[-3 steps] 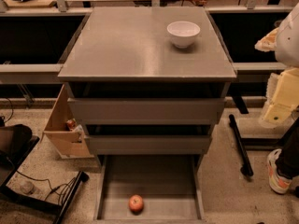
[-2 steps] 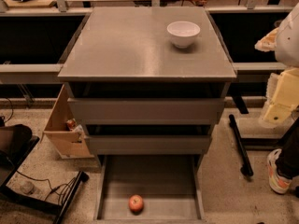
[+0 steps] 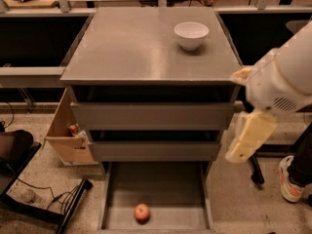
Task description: Pick apple from bottom drawer and place on counter
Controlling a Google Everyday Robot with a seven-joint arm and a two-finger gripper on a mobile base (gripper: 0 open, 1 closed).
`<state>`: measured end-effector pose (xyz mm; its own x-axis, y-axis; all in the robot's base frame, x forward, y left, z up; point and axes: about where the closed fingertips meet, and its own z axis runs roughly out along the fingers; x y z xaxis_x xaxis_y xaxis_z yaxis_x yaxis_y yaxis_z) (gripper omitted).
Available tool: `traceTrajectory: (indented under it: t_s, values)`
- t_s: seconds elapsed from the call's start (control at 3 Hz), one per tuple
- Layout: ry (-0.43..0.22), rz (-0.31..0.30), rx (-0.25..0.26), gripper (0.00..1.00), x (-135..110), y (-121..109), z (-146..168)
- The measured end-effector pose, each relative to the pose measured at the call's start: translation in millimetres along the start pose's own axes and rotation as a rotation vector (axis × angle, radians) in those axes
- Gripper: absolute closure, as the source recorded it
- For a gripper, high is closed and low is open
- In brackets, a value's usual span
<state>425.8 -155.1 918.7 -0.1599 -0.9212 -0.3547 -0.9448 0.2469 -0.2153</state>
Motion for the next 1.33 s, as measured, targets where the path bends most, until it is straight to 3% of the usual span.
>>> traceTrajectory:
  t_s: [0.33,0.67,1.0,1.33]
  values:
    - [-0.074,0.005,-0.034,0.0,-19,35,61]
    - [-0.066,0.02,-0.058,0.0,-24,65,134]
    - [-0.029,0.052,-0.05,0.0,-16,69,212]
    - [-0.046,0.097,-0.013,0.0,-13,49,283]
